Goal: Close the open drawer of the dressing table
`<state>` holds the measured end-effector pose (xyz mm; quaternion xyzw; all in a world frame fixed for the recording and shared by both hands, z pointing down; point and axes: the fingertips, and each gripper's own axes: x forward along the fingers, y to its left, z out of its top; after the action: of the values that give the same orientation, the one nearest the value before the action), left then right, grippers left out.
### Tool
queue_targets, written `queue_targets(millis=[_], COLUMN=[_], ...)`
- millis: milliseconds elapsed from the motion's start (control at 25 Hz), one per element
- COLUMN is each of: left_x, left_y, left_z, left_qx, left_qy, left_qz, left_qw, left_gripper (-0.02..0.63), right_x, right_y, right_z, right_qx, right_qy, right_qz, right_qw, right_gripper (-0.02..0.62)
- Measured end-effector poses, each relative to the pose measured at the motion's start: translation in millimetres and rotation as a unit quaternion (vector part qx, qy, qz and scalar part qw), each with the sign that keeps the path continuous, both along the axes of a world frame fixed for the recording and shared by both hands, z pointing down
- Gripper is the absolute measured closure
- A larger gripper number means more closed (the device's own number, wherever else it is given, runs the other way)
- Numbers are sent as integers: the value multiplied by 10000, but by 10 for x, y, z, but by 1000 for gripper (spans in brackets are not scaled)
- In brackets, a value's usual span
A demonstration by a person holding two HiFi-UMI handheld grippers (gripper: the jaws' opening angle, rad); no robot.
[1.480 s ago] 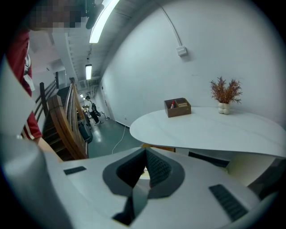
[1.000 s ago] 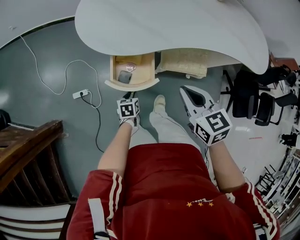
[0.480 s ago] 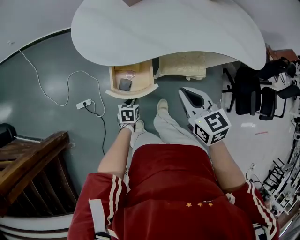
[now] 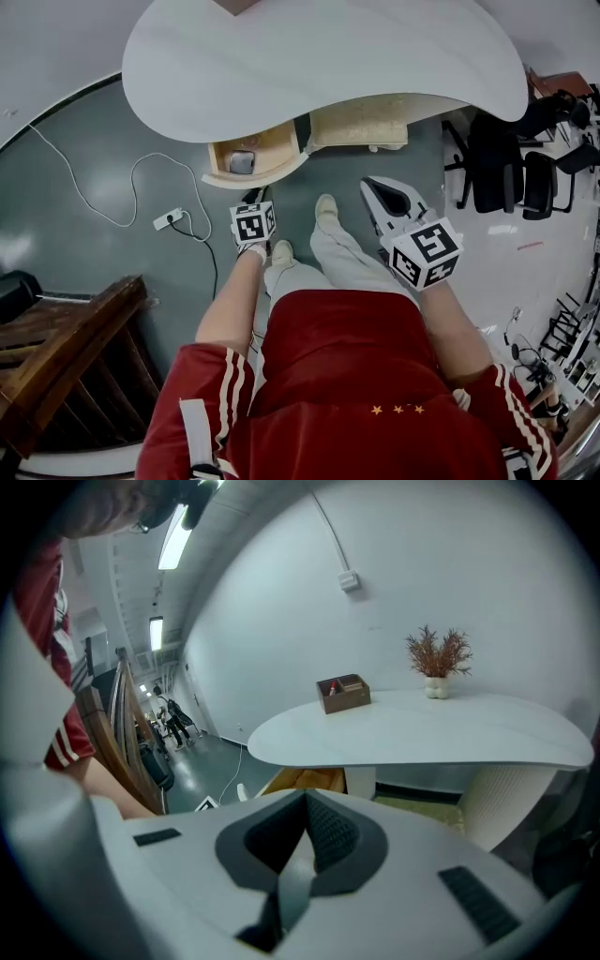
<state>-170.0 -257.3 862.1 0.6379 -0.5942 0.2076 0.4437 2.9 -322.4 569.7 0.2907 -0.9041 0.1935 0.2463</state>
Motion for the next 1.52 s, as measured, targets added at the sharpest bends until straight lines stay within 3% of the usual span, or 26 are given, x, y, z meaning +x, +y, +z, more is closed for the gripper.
queue_targets(millis=[600, 1000, 1520], left_x=[-210, -333, -439], left_y=[-475, -791, -1028], left_z=[-27, -32, -48], left_qx=[294, 361, 451], left_qy=[-108, -304, -629], left_qz=[-48, -112, -129], left_qw=[9995, 9988, 9969], left_gripper=[502, 500, 500], right_x=[-274, -228, -195], right_y=[-241, -233, -187], right_z=[202, 275, 354], right_qx=[-61, -119, -212], right_qy=[-56, -19, -131], right_qz=[-124, -149, 147], right_qw=[9999, 9998, 9996], right_gripper=[591, 591, 591])
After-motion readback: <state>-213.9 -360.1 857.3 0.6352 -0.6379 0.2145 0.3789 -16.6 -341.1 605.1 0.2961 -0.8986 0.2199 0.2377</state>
